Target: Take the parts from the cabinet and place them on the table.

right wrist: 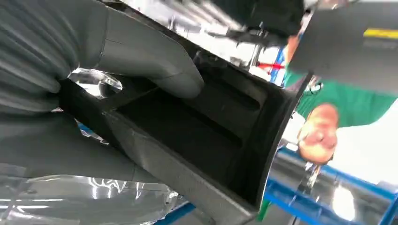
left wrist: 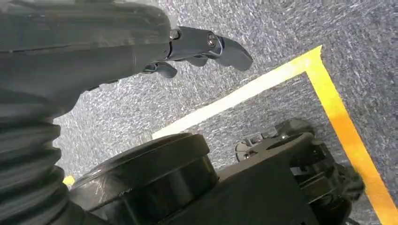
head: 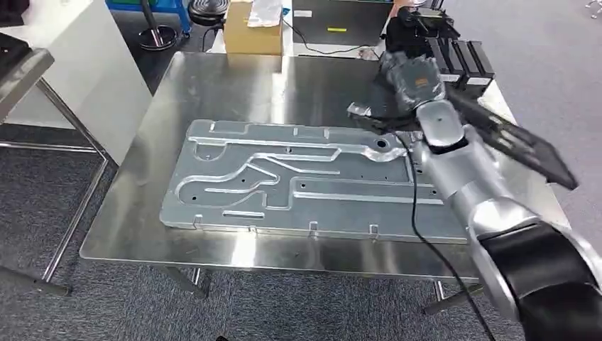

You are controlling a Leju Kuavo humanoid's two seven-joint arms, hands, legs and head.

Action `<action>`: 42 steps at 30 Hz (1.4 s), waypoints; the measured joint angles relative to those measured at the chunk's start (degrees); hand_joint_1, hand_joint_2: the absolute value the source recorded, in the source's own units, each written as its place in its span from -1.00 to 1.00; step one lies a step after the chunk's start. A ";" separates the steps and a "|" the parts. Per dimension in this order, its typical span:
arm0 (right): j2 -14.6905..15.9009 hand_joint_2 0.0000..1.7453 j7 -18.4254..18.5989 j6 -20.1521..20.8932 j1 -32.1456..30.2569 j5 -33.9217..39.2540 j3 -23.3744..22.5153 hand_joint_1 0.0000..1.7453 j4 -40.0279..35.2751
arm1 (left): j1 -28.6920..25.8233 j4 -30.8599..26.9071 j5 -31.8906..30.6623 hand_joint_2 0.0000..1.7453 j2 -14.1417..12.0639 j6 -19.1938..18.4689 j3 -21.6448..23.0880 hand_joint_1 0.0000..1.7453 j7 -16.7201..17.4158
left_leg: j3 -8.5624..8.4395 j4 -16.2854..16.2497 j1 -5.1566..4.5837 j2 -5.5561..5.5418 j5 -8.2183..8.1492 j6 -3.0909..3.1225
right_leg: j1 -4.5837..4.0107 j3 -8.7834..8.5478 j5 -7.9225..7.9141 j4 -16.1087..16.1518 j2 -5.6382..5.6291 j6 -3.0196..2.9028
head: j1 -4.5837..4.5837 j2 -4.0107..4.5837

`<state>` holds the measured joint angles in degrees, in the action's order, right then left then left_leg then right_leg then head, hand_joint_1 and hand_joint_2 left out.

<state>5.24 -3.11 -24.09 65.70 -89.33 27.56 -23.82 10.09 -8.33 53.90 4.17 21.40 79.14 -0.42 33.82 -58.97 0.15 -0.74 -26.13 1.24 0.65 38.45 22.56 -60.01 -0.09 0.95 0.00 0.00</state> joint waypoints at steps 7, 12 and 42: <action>-3.55 1.00 -0.39 3.83 -1.48 -0.44 2.58 1.00 3.10 | 0.06 0.00 0.09 1.00 0.26 0.07 0.33 -1.00 0.02 | 1.48 -3.52 -0.04 0.22 -2.93 -1.92 | -0.03 -0.61 0.26 1.27 0.04 -1.84 | 0.16 0.00; -5.89 1.00 -1.11 4.90 -3.82 -0.42 4.24 1.00 4.80 | 0.27 0.00 0.35 1.00 0.29 0.59 0.37 -1.00 -0.28 | 8.03 -15.98 0.06 0.29 -5.75 -2.12 | -0.32 -0.92 0.53 1.10 -0.09 -2.28 | 0.11 0.00; -15.07 1.00 0.72 9.14 -7.92 3.71 8.09 1.00 7.71 | -0.03 0.00 0.79 1.00 1.44 0.18 1.64 -1.00 -1.64 | 8.06 -17.60 0.40 0.40 -7.60 -2.65 | -0.03 -2.40 1.17 1.54 0.07 -2.31 | 0.00 0.00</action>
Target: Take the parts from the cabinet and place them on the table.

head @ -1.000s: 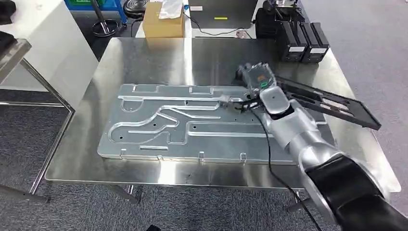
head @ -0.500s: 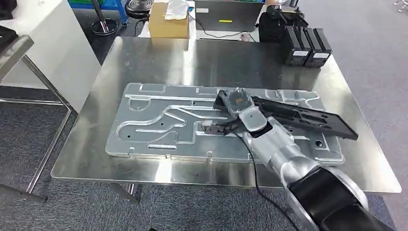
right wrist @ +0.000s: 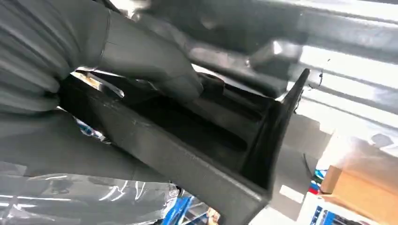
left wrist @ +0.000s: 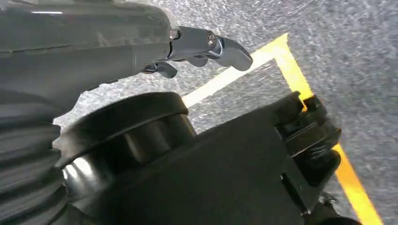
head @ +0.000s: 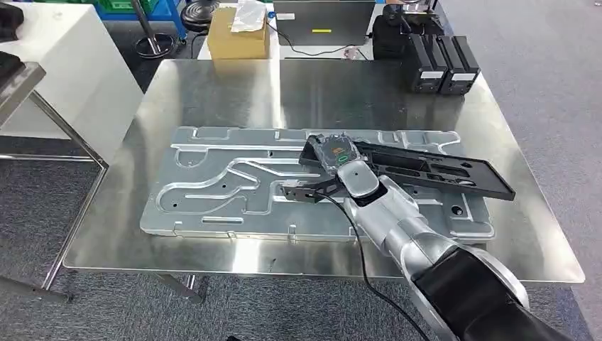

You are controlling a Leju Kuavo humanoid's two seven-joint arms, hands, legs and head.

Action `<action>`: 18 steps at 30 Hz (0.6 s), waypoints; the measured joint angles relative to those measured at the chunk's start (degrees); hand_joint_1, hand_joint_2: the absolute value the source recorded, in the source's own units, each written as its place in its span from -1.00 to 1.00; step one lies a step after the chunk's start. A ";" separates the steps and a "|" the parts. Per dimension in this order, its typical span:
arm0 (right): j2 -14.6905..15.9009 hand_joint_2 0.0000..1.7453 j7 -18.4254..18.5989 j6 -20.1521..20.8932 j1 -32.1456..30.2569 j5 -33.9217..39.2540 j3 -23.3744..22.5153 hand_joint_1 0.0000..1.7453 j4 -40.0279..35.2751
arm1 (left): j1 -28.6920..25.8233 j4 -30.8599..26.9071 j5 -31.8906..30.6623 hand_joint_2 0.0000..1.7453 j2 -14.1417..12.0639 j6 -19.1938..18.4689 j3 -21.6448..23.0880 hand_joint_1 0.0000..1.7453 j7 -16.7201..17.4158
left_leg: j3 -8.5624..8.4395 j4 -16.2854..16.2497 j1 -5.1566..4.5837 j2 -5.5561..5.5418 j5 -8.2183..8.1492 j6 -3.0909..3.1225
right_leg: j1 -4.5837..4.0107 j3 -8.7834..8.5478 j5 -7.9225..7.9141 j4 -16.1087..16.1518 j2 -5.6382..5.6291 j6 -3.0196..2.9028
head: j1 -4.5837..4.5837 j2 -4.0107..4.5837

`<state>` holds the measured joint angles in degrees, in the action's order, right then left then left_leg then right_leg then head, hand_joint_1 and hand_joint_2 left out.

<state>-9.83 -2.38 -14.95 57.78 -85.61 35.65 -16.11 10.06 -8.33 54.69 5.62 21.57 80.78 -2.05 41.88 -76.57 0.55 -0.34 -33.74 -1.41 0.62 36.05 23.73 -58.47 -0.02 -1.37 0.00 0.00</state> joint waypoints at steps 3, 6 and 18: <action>0.00 1.00 0.00 0.00 0.00 0.00 0.00 1.00 0.00 | 0.00 0.00 0.00 1.00 0.00 0.00 0.00 -1.00 0.00 | 0.00 0.00 0.00 0.00 0.00 0.00 | 0.00 0.00 0.00 0.00 0.00 0.00 | 0.00 0.00; 0.00 1.00 0.00 0.00 0.00 0.00 0.00 1.00 0.00 | -0.01 -0.02 0.02 1.00 0.00 0.00 0.00 -1.00 0.00 | -0.07 0.13 0.00 0.00 0.16 0.00 | 0.00 0.00 0.01 -0.02 0.00 -0.01 | 0.00 0.00; -0.07 -1.00 1.40 -0.02 0.58 3.06 -3.82 -1.00 0.24 | -0.48 0.00 1.29 -1.00 0.15 6.33 0.11 -1.00 7.01 | -8.10 18.25 0.18 0.04 8.63 2.51 | 0.16 8.95 8.02 -18.29 -0.26 3.29 | -0.31 0.00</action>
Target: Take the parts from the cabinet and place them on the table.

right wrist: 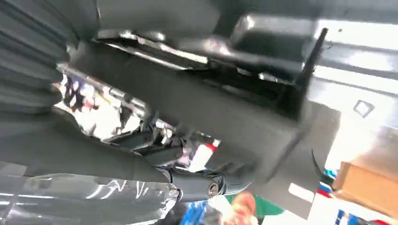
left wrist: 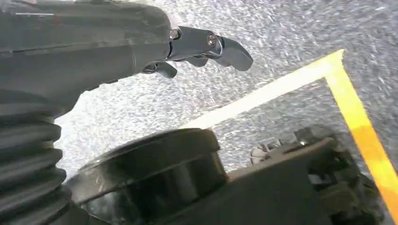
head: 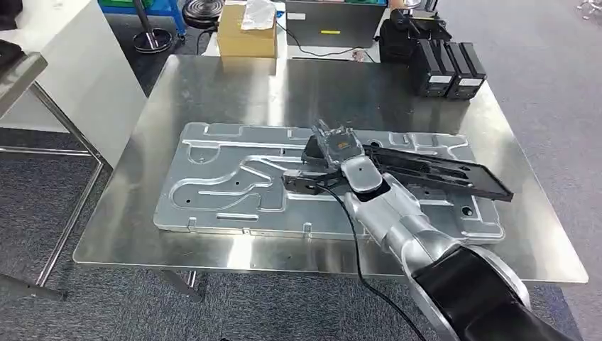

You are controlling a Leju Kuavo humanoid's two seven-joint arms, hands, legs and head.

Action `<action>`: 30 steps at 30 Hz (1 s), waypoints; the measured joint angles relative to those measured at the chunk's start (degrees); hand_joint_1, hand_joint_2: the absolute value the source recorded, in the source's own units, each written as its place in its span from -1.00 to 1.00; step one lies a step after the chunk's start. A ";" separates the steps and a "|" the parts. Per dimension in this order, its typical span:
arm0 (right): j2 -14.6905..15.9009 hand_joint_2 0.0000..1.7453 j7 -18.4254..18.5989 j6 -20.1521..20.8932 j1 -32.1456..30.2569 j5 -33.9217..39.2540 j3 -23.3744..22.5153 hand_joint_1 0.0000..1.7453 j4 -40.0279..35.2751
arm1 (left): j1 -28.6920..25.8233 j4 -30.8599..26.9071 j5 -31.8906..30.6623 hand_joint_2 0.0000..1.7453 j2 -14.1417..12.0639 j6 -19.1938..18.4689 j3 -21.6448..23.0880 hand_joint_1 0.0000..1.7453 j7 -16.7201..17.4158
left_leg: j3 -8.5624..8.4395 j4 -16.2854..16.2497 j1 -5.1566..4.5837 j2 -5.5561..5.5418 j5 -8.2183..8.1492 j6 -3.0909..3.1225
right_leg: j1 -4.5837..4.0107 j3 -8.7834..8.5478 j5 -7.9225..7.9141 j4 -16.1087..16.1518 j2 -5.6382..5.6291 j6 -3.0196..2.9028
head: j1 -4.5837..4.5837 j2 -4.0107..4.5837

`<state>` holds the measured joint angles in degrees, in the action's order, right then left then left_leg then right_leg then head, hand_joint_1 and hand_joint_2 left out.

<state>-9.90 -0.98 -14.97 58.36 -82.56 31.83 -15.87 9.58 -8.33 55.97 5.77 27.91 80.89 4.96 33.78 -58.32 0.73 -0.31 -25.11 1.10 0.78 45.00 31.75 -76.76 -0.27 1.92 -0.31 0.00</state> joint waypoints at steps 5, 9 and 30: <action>0.72 -1.00 0.81 -2.17 0.66 3.03 -3.43 -1.00 -0.02 | -0.02 0.00 0.48 -1.00 0.02 2.36 0.00 -1.00 -0.39 | -0.04 -0.13 -0.17 -0.18 -0.27 -0.43 | -0.26 -8.56 -7.96 17.32 -0.02 -1.07 | 0.02 0.00; 1.71 -1.00 0.52 -5.07 1.70 7.46 -8.38 -1.00 -0.70 | -0.05 0.00 1.27 -1.00 0.07 4.07 0.00 -1.00 -1.53 | 0.16 0.11 -0.26 -0.22 -0.16 -1.46 | -0.75 -8.20 -8.05 17.82 -0.06 -1.88 | 0.07 -0.02; 22.29 -1.00 -9.20 28.76 8.06 89.62 -78.33 -1.00 -5.14 | 1.48 0.00 1.53 -1.00 0.33 8.94 0.94 -1.00 -10.29 | 0.75 -0.30 -0.26 -0.37 0.49 1.04 | 0.05 -0.95 -0.09 1.53 0.35 0.72 | 0.04 0.00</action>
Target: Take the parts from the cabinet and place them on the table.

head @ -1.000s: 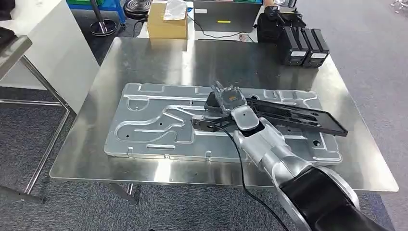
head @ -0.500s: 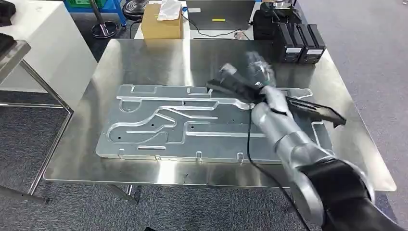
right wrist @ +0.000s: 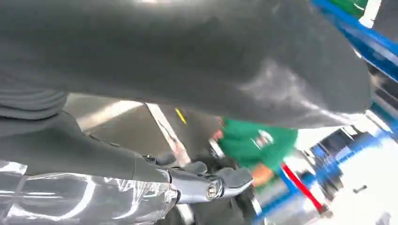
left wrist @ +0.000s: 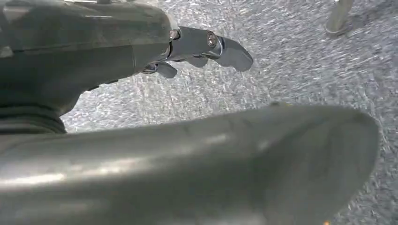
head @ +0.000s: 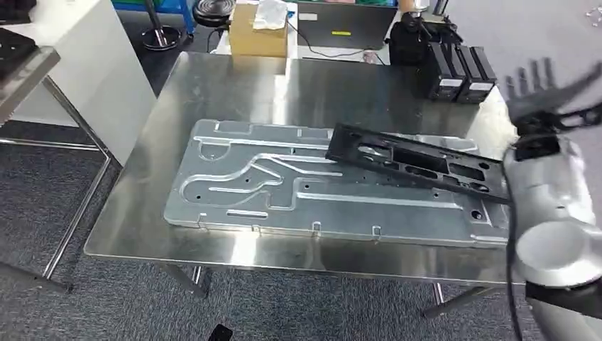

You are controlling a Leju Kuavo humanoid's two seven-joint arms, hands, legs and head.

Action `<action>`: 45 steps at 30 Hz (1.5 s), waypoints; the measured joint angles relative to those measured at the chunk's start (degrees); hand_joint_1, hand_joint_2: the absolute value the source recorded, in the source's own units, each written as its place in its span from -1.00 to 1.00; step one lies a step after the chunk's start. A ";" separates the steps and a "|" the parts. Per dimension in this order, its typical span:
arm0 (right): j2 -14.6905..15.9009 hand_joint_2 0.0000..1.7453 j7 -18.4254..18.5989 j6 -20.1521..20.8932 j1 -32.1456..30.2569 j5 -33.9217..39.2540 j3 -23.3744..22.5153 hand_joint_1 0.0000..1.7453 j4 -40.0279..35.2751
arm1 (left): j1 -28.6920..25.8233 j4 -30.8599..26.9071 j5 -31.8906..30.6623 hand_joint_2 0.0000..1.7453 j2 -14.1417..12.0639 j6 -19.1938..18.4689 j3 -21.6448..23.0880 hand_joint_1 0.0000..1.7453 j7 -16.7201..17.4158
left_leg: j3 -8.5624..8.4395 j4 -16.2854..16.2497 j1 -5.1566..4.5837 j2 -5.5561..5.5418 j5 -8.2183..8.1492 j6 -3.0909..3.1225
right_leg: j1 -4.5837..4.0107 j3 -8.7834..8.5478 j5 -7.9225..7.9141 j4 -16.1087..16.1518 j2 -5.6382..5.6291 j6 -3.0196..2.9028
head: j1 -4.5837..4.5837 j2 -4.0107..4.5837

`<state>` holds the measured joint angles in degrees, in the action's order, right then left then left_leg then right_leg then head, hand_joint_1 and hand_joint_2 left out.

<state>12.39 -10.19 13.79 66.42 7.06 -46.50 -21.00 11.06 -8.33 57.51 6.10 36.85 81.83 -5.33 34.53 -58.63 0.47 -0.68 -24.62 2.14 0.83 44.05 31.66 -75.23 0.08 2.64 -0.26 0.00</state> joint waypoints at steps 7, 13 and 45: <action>3.07 -1.00 -6.52 0.61 -2.93 -3.42 -4.00 -1.00 -1.43 | 0.93 0.00 -0.99 -1.00 0.22 -0.61 0.70 -1.00 -0.81 | 0.10 -0.14 -0.41 0.14 -0.24 -0.93 | -0.42 -8.04 -7.95 16.74 0.02 -1.01 | 0.11 0.00; -0.19 -1.00 -13.68 -2.01 -10.74 -8.09 3.69 -1.00 -13.89 | 0.95 0.00 -1.05 -1.00 0.26 -1.68 1.20 -1.00 -0.85 | 3.02 -7.72 -0.29 0.31 -5.64 -2.45 | -0.07 -8.30 -8.02 17.10 -0.11 -3.10 | 0.33 0.00; -19.60 -1.00 -29.88 -53.72 -58.49 -63.00 62.96 -1.00 -83.45 | -2.69 0.00 6.55 -1.00 -0.46 -4.46 -1.11 -1.00 2.29 | 1.94 -10.30 0.06 0.46 -9.55 -3.61 | 0.11 -8.34 -7.85 16.76 0.03 -4.01 | 0.26 0.00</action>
<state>-7.21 -40.06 -39.93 7.93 -55.94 16.46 -104.45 8.37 -8.33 64.06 5.64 32.39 80.72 -3.04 36.47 -68.93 0.53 -0.23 -34.17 -1.47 0.94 35.71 23.82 -58.47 0.10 -1.37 0.00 0.00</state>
